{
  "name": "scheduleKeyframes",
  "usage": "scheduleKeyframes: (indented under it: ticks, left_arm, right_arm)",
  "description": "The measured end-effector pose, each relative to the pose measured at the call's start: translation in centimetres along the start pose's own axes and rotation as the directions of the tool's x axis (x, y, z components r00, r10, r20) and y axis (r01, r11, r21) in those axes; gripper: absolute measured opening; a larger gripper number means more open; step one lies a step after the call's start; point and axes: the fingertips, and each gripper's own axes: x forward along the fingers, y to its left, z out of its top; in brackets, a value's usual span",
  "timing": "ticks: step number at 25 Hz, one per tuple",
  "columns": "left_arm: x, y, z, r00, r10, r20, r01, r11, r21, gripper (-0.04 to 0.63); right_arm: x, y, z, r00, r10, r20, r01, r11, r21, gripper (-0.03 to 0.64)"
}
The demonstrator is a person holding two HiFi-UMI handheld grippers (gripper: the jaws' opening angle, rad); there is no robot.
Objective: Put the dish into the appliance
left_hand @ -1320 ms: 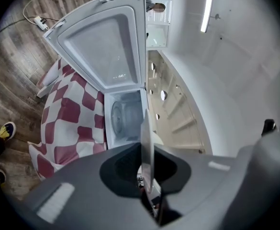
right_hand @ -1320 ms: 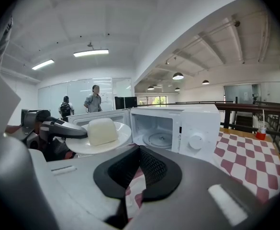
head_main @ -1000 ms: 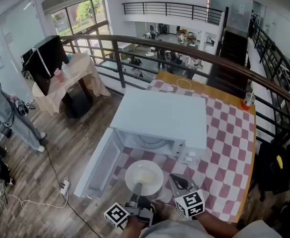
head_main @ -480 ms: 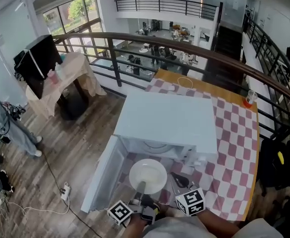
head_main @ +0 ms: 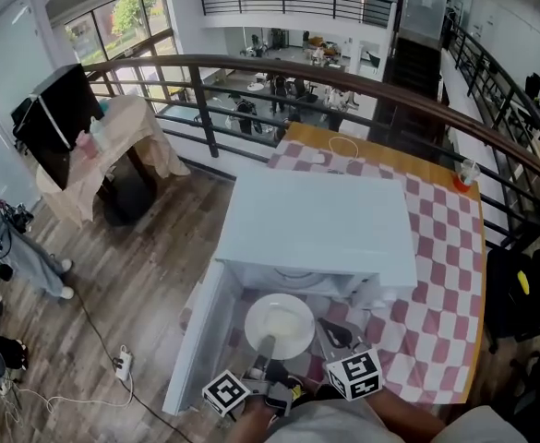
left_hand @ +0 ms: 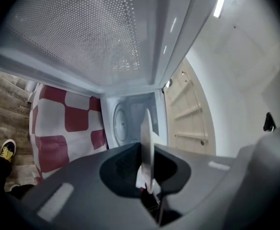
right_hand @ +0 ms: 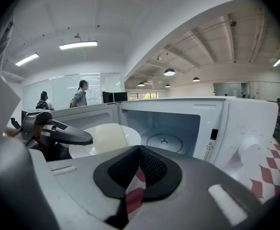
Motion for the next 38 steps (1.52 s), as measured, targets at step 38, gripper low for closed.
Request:
scheduleKeyframes:
  ticks: [38]
  left_arm:
    - [9.3, 4.7, 1.5, 0.998, 0.064, -0.021, -0.064, 0.998, 0.028, 0.029]
  right_arm:
    - [0.1, -4.5, -0.9, 0.996, -0.084, -0.001, 0.084, 0.996, 0.034, -0.003]
